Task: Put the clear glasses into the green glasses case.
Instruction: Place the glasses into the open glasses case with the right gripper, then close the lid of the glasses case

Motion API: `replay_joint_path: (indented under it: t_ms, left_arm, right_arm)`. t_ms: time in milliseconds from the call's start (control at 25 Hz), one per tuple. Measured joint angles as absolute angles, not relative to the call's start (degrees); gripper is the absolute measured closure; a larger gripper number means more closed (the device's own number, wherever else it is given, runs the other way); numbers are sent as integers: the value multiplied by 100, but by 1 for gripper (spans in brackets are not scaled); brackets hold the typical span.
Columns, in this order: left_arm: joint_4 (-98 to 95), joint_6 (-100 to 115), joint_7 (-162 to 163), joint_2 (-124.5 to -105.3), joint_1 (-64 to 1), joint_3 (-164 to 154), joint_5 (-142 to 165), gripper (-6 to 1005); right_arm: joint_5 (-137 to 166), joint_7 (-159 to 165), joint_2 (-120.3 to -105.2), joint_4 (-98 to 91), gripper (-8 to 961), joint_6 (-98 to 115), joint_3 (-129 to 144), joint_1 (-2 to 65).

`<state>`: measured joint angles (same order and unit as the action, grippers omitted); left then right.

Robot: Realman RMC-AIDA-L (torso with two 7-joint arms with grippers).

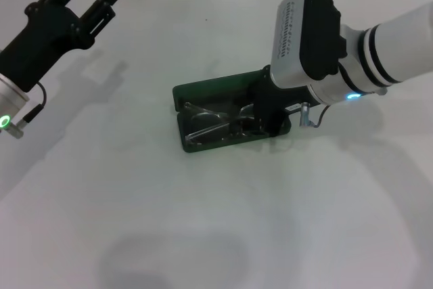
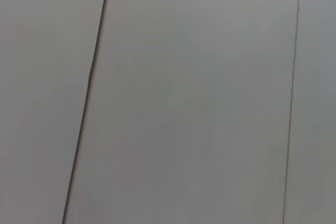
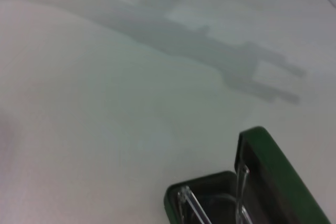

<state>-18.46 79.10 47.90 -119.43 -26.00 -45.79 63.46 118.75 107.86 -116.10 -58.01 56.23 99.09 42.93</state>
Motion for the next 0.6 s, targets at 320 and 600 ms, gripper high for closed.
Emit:
replay_joint_path:
  t_ms: [320, 600]
  left_arm:
    - [-1846, 7910, 4790, -11945, -2572, -4579, 6345, 351]
    - [-1846, 7911, 4790, -11950, -2597, -4579, 6345, 351]
  right_arm:
    - [11890, 10790, -11577, -6406, 577, 5804, 9866, 3921]
    - [12203, 10982, -11616, -6263, 575, 5868, 9890, 3966]
